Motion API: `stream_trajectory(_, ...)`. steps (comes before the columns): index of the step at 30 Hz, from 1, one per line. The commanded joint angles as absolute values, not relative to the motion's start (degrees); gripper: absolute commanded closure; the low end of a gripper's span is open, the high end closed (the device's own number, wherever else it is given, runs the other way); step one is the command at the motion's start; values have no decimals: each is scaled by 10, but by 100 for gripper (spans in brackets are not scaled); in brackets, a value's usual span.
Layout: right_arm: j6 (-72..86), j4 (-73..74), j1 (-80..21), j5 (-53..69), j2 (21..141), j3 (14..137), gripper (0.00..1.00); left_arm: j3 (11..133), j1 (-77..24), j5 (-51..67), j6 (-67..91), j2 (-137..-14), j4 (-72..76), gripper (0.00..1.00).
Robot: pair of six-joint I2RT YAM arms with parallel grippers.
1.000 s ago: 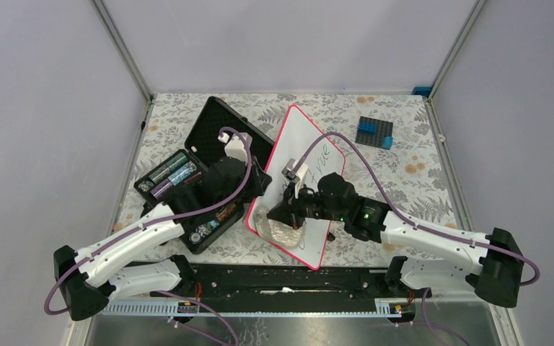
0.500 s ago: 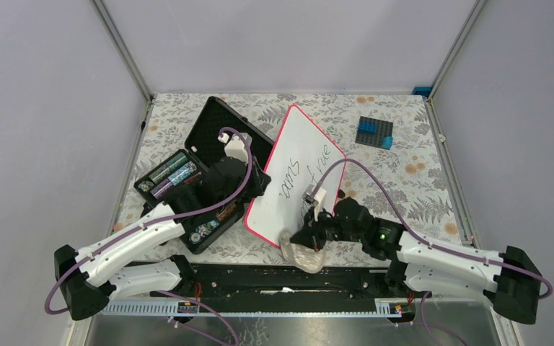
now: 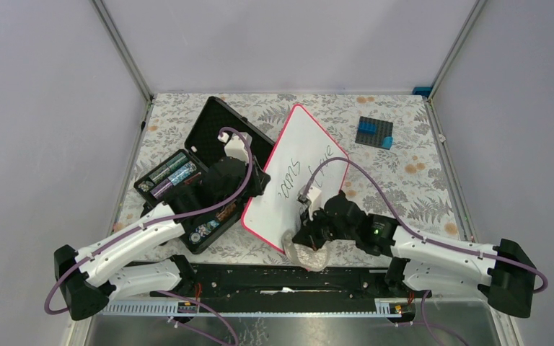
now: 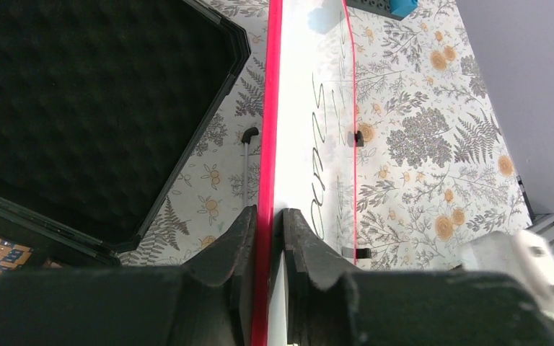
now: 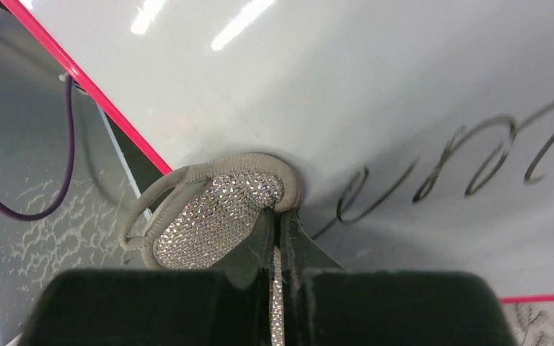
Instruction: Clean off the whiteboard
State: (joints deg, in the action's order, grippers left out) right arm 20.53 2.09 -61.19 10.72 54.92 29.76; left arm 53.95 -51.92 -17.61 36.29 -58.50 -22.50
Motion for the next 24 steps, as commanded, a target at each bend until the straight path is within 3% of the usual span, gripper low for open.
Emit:
stream_trajectory(1,138,-101,-613,57,580,403,100,548,-532,-159,369,-590,-200,100)
stream_trajectory(9,77,-97,-589,8,670,493,100,548,-538,-158,372,-593,-201,100)
stream_trajectory(16,135,-120,-495,56,664,380,100,540,-540,-165,374,-585,-201,100)
stream_trajectory(24,176,-110,-483,65,610,281,100,538,-540,-166,369,-583,-201,100)
